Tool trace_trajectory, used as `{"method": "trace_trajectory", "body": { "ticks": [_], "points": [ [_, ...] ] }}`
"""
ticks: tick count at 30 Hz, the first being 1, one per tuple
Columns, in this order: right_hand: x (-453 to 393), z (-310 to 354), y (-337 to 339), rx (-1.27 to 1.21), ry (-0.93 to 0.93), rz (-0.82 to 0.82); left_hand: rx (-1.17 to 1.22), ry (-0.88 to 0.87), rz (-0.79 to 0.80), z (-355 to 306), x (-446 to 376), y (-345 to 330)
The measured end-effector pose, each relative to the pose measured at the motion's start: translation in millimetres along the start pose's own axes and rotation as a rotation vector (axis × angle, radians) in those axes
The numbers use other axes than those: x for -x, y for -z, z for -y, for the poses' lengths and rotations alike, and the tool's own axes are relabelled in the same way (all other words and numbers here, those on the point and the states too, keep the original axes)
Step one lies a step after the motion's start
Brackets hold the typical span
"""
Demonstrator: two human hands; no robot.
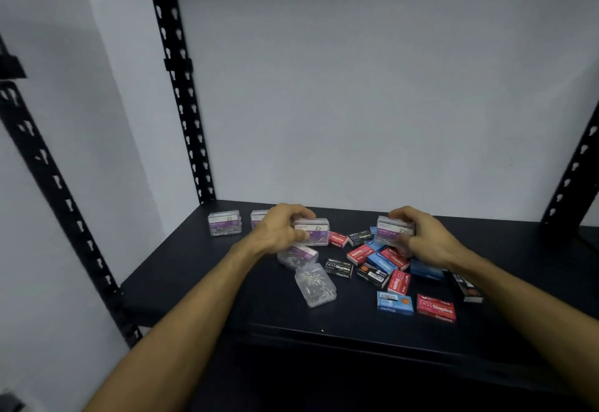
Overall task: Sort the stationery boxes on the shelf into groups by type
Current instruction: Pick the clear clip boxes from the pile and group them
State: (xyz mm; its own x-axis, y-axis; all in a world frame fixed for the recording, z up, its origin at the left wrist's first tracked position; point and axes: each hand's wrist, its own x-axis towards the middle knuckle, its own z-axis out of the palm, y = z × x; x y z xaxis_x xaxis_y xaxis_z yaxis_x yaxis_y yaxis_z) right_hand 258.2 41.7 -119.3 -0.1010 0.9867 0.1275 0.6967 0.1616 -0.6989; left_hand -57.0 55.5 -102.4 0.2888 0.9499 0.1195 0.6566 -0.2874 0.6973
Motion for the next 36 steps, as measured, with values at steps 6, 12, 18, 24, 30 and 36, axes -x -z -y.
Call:
{"method": "trace_trajectory", "body": {
  "ticks": [6,12,18,24,30,36],
  "points": [
    [-10,33,-31,-0.001,0.086,0.007,-0.042,0.051,-0.021,30,25,35],
    [-25,78,-73,0.0,0.16,0.026,-0.051,0.135,-0.037,66,54,75],
    [-44,134,-146,-0.022,0.232,0.154,-0.01,0.269,-0.114,135,85,104],
    [-45,132,-167,0.007,0.209,0.171,0.025,0.261,-0.095,146,75,83],
    [-47,150,-178,0.017,0.256,0.195,0.032,0.248,-0.119,145,71,89],
    [-47,153,-181,0.008,0.248,0.244,0.005,0.23,-0.143,144,66,95]
  ]
}}
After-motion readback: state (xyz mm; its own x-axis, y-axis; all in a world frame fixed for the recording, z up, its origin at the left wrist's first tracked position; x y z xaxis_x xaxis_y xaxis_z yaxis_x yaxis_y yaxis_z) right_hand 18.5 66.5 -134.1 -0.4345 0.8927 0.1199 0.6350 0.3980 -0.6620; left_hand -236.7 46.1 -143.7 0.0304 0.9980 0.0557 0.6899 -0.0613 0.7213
